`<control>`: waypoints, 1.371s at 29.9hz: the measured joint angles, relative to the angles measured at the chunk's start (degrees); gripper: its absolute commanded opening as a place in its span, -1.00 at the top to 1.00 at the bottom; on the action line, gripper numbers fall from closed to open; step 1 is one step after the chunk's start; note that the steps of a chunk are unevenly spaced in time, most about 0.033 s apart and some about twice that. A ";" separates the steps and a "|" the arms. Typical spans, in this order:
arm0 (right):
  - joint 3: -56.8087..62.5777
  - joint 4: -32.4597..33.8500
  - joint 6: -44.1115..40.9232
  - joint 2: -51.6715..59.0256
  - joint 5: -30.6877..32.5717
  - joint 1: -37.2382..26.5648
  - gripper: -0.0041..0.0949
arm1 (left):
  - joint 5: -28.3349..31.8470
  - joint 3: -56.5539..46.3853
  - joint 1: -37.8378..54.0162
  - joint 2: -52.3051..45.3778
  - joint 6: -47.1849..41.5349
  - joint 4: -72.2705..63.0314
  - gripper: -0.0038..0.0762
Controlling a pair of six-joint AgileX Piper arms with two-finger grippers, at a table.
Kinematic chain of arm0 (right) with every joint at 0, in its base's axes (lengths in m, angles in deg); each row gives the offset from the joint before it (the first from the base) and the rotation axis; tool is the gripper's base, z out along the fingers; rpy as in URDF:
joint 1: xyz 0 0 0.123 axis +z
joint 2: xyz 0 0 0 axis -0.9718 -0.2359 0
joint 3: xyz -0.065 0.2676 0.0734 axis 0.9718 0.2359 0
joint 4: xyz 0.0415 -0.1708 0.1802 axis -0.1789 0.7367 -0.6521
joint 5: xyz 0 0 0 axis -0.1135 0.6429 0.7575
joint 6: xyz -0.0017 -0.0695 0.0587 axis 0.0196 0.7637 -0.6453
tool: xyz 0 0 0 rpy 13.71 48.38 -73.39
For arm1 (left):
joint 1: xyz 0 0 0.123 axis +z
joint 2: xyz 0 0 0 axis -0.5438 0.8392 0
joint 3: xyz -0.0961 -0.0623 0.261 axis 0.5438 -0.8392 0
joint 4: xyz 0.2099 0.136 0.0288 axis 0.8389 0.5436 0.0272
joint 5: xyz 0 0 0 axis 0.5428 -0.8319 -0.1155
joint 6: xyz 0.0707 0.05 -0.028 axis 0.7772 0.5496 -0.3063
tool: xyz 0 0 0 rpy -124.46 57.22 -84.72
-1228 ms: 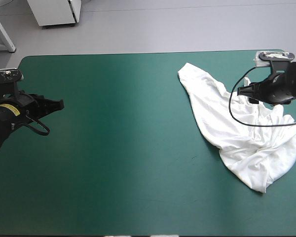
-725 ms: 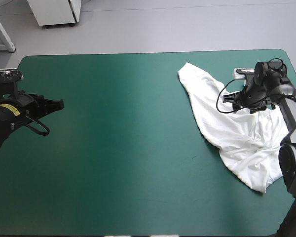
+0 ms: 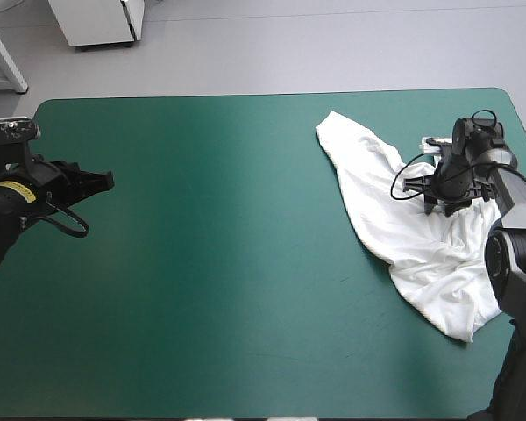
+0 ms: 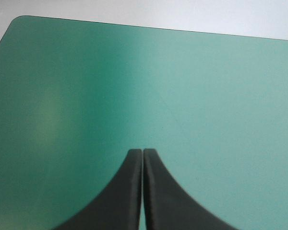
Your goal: Fold the cloth
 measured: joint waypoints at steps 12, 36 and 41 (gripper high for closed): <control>-6.44 -6.71 4.57 -2.38 0.52 8.53 0.96 | 0.19 0.00 0.00 0.00 0.00 -0.01 0.89; -15.87 -23.44 7.28 -5.10 1.18 48.28 0.96 | 0.42 0.00 0.00 0.00 0.00 -0.01 0.89; -15.87 -24.00 7.28 -5.10 1.23 53.11 0.87 | 0.42 0.00 0.00 0.00 0.00 -0.01 0.89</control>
